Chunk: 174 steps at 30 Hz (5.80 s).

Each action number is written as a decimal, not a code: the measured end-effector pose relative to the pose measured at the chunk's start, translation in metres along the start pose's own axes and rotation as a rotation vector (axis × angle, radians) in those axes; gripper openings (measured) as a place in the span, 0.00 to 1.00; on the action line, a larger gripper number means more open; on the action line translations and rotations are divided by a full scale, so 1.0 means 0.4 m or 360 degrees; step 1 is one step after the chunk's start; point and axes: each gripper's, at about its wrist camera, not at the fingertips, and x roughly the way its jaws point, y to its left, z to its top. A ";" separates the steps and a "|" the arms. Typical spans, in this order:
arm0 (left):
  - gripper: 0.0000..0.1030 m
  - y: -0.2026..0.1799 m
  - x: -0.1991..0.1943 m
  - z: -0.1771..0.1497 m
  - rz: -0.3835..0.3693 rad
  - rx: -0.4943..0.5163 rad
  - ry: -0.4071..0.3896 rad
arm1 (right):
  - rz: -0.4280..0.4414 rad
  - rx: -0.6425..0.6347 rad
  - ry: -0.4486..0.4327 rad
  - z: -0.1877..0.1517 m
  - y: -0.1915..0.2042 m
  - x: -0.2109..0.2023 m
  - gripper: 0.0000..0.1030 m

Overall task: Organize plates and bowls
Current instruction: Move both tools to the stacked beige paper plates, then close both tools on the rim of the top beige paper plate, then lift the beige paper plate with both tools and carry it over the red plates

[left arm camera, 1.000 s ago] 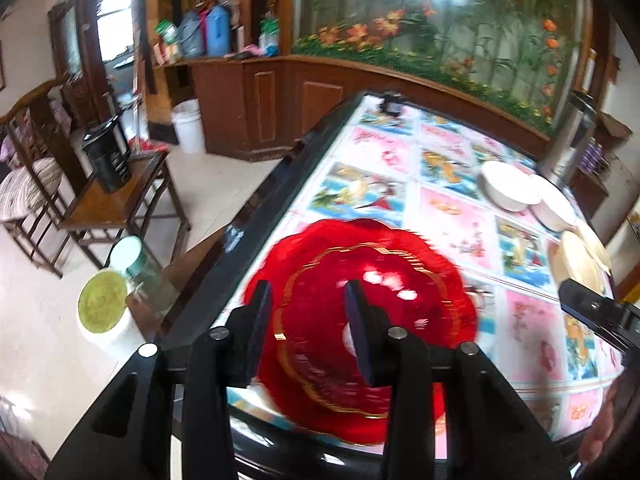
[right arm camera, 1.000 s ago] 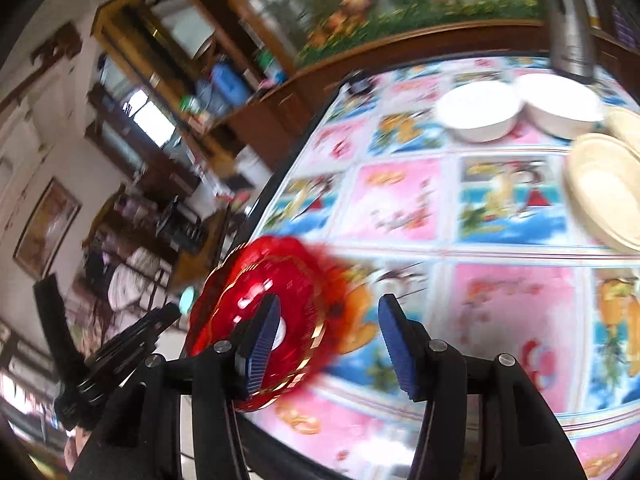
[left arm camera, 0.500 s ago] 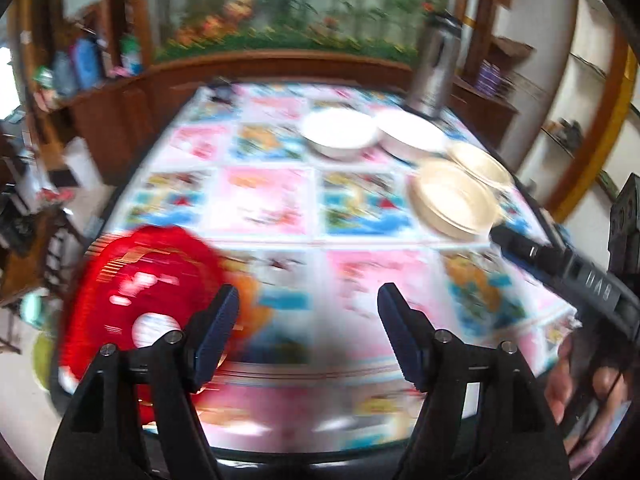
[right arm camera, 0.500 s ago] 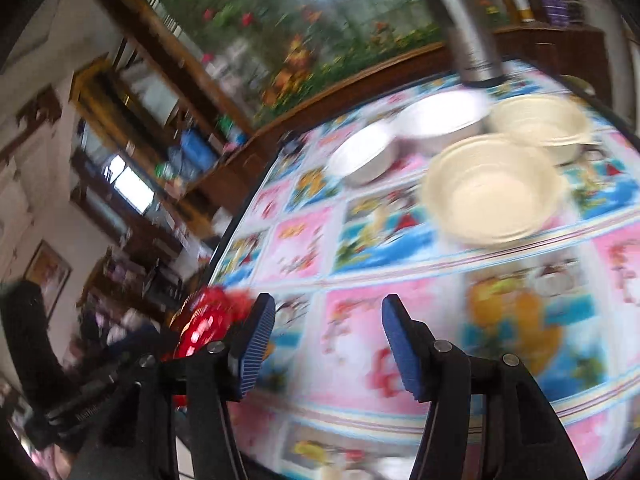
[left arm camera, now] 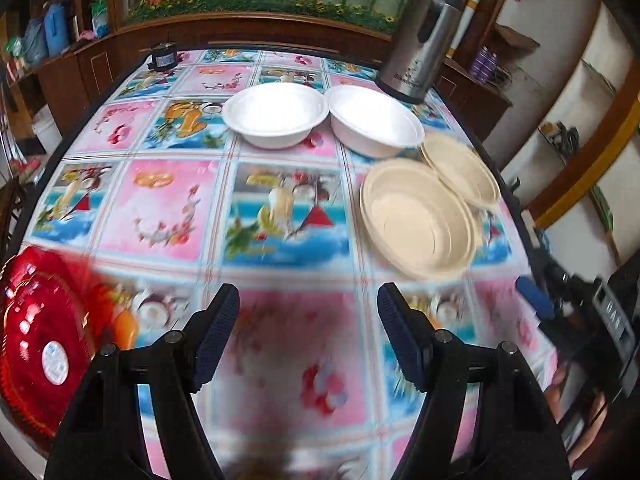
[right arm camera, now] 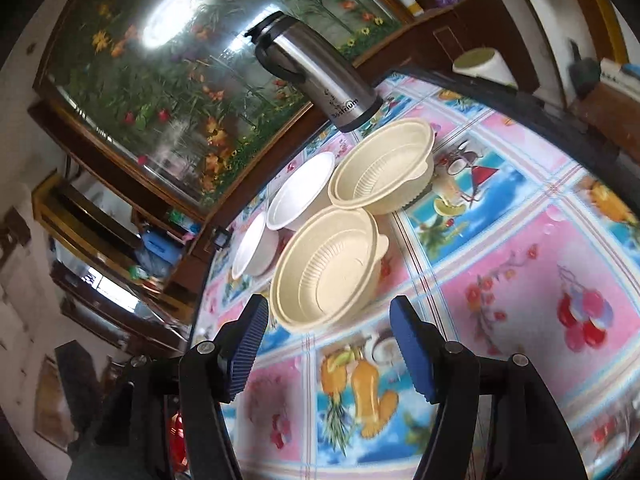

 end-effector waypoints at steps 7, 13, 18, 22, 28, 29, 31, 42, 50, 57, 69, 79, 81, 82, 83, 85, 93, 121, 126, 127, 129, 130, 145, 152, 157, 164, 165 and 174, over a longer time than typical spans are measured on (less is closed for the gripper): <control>0.69 -0.012 0.105 0.085 0.0046 -0.0111 0.0070 | 0.0042 0.0146 0.0092 0.075 -0.045 0.112 0.64; 0.69 -0.021 0.161 0.107 0.0025 -0.0154 0.0097 | 0.0025 0.0251 0.0095 0.084 -0.098 0.186 0.65; 0.69 -0.032 0.190 0.119 -0.0031 -0.0210 0.0104 | 0.0062 0.0270 0.0082 0.080 -0.120 0.207 0.64; 0.69 -0.053 0.210 0.125 -0.0043 -0.0196 0.0115 | 0.0075 0.0272 0.0100 0.076 -0.123 0.216 0.64; 0.69 -0.065 0.222 0.121 -0.0136 -0.0230 0.0111 | 0.0078 0.0259 0.0117 0.069 -0.116 0.227 0.62; 0.69 -0.068 0.223 0.120 -0.0145 -0.0228 0.0113 | 0.0072 0.0255 0.0118 0.067 -0.113 0.229 0.62; 0.69 -0.077 0.229 0.117 -0.0154 -0.0215 0.0127 | 0.0065 0.0254 0.0117 0.067 -0.112 0.230 0.58; 0.69 -0.094 0.252 0.105 -0.0108 -0.0165 0.0109 | 0.0093 0.0280 0.0115 0.067 -0.116 0.241 0.53; 0.66 -0.100 0.256 0.100 -0.0065 -0.0110 0.0068 | 0.0080 0.0277 0.0130 0.069 -0.109 0.254 0.46; 0.42 -0.095 0.272 0.091 -0.0068 -0.0102 0.0089 | -0.0008 0.0235 0.0141 0.067 -0.105 0.267 0.19; 0.11 -0.108 0.281 0.085 -0.0120 -0.0061 0.0093 | -0.0013 0.0179 0.0128 0.064 -0.090 0.268 0.15; 0.11 -0.073 0.256 0.065 -0.0135 -0.0106 0.0092 | 0.0009 0.0148 0.0156 0.052 -0.073 0.275 0.15; 0.11 -0.064 0.248 0.060 -0.0130 -0.0114 0.0090 | 0.0035 0.0144 0.0161 0.045 -0.068 0.276 0.15; 0.11 -0.057 0.242 0.057 -0.0125 -0.0117 0.0086 | 0.0043 0.0138 0.0162 0.041 -0.064 0.277 0.15; 0.11 -0.053 0.238 0.054 -0.0121 -0.0120 0.0083 | 0.0047 0.0131 0.0162 0.037 -0.060 0.277 0.15; 0.11 -0.039 0.224 0.046 -0.0113 -0.0127 0.0076 | 0.0058 0.0116 0.0159 0.027 -0.052 0.276 0.15; 0.11 0.016 0.150 0.012 -0.0089 -0.0119 0.0009 | 0.0134 0.0095 0.0142 -0.032 -0.017 0.265 0.15; 0.11 0.176 -0.241 -0.101 -0.0122 -0.0087 -0.0498 | 0.0265 -0.0285 0.0059 -0.197 0.299 0.080 0.15; 0.11 0.207 -0.288 -0.120 -0.0119 -0.0096 -0.0560 | 0.0299 -0.0346 0.0059 -0.214 0.352 0.062 0.15; 0.11 0.213 -0.296 -0.124 -0.0117 -0.0100 -0.0572 | 0.0304 -0.0353 0.0060 -0.216 0.357 0.060 0.15; 0.11 0.230 -0.307 -0.129 -0.0104 -0.0110 -0.0589 | 0.0319 -0.0373 0.0064 -0.224 0.374 0.056 0.15; 0.11 0.238 -0.314 -0.134 -0.0095 -0.0118 -0.0601 | 0.0324 -0.0384 0.0064 -0.228 0.384 0.054 0.15; 0.11 0.375 -0.429 -0.194 0.0054 -0.0218 -0.0784 | 0.0458 -0.0591 0.0141 -0.323 0.564 0.058 0.16; 0.11 0.443 -0.451 -0.209 0.0128 -0.0300 -0.0821 | 0.0513 -0.0682 0.0180 -0.360 0.639 0.071 0.16; 0.11 0.474 -0.475 -0.223 0.0238 -0.0332 -0.0862 | 0.0540 -0.0792 0.0216 -0.396 0.713 0.087 0.13; 0.11 0.544 -0.490 -0.235 0.0297 -0.0424 -0.0856 | 0.0630 -0.0820 0.0309 -0.443 0.782 0.136 0.13; 0.11 0.555 -0.489 -0.240 0.0311 -0.0435 -0.0848 | 0.0640 -0.0819 0.0333 -0.450 0.787 0.146 0.13; 0.12 0.620 -0.402 -0.273 0.0330 -0.0500 -0.0634 | 0.0602 -0.0809 0.0535 -0.516 0.800 0.240 0.13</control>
